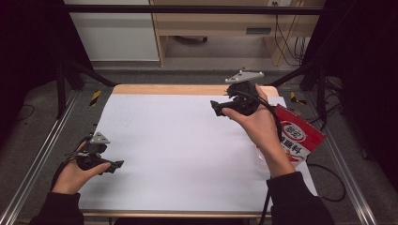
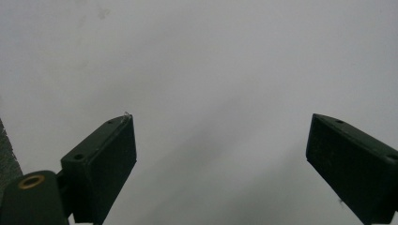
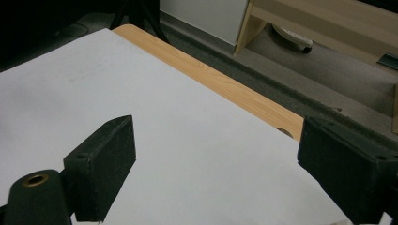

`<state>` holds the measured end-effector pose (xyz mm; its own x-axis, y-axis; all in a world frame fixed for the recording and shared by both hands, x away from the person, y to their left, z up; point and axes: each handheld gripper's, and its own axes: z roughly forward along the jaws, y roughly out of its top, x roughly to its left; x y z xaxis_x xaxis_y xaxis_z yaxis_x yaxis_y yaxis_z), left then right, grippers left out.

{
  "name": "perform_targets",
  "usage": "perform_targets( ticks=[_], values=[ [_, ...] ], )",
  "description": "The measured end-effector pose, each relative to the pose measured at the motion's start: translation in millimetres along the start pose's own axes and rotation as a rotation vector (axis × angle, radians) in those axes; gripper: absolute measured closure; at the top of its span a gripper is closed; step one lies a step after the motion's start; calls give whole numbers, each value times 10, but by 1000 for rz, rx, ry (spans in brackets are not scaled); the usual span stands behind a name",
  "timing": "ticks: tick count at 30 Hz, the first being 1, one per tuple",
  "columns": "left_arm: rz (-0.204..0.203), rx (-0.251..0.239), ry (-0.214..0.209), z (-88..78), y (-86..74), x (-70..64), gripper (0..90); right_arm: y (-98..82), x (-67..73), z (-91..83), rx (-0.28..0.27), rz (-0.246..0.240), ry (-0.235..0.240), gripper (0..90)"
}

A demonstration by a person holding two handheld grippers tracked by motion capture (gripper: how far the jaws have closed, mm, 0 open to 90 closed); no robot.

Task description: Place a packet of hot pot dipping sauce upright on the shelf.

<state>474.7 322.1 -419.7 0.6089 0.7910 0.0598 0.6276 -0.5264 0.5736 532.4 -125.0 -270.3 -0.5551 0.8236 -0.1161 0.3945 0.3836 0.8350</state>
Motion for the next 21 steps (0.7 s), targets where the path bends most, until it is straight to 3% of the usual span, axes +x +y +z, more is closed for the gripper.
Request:
perform_targets(
  ticks=[10, 21],
  values=[
    [5, -18, 11, -37, 4, 12, 90, -165, 111, 113, -15, 49, 13, 116],
    [5, -28, 10, -39, 13, 5, 87, -361, 200, 170, -15, 60, 18, 108]
  ],
)
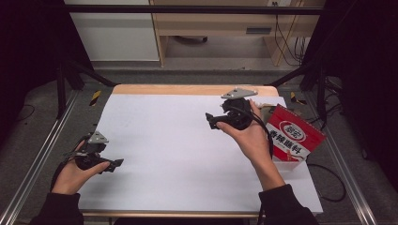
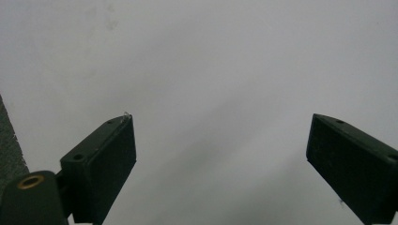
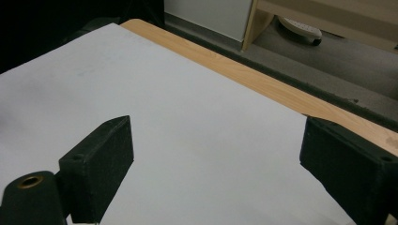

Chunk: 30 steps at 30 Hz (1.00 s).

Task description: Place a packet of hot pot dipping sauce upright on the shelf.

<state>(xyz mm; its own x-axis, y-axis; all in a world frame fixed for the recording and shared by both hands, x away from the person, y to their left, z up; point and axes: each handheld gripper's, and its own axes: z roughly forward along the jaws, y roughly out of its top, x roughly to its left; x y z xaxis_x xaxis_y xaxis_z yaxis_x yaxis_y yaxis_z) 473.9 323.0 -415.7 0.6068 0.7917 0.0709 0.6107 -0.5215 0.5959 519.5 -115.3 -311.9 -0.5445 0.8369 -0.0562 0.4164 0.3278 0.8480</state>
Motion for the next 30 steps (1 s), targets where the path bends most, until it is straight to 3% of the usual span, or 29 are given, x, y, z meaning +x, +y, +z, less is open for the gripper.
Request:
perform_targets(
  ticks=[30],
  values=[
    [-1, -8, -2, 31, -11, -7, 73, -557, 109, 147, 53, 29, 29, 70]
  ],
)
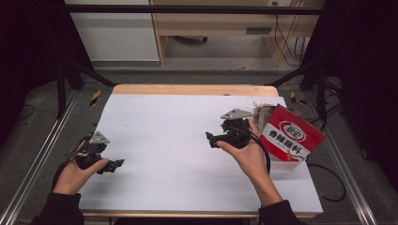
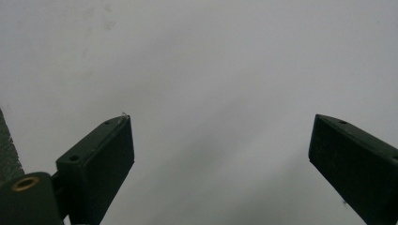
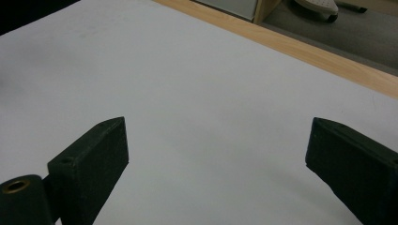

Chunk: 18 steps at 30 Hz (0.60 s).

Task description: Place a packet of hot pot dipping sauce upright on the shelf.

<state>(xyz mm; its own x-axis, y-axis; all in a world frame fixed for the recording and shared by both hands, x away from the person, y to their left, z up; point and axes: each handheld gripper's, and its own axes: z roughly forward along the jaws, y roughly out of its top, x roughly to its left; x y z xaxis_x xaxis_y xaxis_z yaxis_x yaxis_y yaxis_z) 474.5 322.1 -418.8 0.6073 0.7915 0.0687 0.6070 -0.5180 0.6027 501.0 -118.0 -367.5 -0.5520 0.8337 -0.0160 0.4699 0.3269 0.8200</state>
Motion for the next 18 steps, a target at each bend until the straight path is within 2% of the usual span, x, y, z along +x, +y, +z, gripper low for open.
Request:
perform_targets(
  ticks=[7, 18],
  values=[
    [9, 8, -3, 12, 0, -2, 69, -152, 1, 42, 11, 23, 9, 69],
    [2, 1, 1, 33, -14, 2, 68, -341, 10, 133, 43, 44, 16, 72]
  ],
)
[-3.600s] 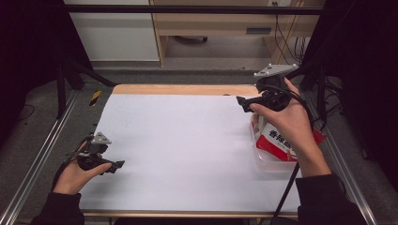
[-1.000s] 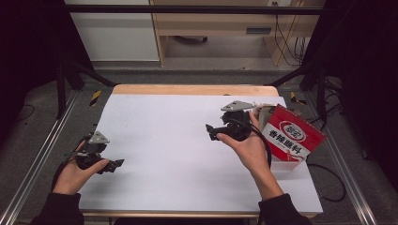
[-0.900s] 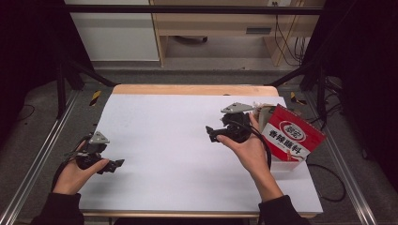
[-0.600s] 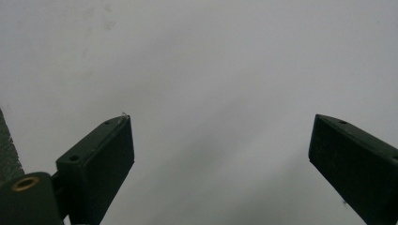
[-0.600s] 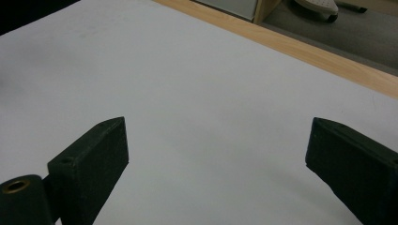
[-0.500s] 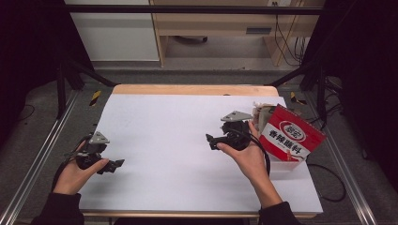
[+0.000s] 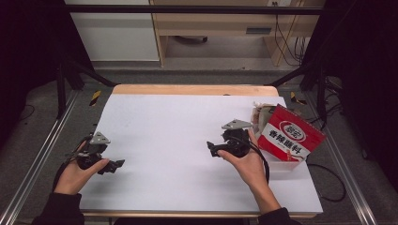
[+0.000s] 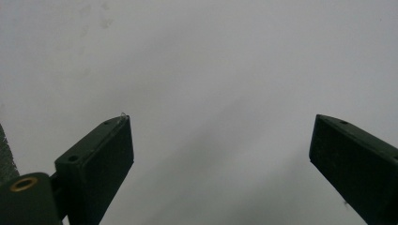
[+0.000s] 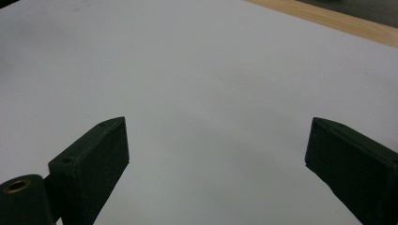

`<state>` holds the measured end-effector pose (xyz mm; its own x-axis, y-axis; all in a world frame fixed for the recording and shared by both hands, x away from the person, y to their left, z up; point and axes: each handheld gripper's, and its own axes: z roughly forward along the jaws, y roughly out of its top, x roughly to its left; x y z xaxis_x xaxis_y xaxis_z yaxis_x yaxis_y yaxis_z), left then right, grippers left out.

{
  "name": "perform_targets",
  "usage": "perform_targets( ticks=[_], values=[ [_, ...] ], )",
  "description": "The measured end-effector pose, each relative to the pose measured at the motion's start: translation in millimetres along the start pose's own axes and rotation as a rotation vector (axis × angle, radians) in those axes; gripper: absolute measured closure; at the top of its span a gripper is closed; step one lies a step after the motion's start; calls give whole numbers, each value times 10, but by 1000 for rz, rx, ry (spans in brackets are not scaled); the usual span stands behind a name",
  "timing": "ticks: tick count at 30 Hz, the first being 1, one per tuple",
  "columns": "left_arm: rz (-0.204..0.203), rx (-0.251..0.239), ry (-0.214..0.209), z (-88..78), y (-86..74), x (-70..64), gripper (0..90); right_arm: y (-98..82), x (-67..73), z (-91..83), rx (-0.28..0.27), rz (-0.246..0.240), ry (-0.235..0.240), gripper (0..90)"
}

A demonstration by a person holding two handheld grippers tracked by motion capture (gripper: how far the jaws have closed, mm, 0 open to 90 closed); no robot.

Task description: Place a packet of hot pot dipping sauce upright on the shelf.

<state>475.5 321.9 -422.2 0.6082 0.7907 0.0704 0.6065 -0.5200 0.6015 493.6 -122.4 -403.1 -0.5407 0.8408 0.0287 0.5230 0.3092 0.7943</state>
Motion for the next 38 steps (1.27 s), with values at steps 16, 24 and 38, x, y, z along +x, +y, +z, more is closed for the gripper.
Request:
perform_targets(
  ticks=[16, 24, 38],
  values=[
    [7, -22, 9, 39, -7, 3, 68, -248, -49, 234, 35, 28, -29, 72],
    [10, -30, 7, 71, -14, -10, 66, -270, -31, 353, 33, 41, -36, 74],
    [22, -26, 2, 139, -16, -47, 66, -403, 52, 479, 54, 39, -44, 74]
  ],
)
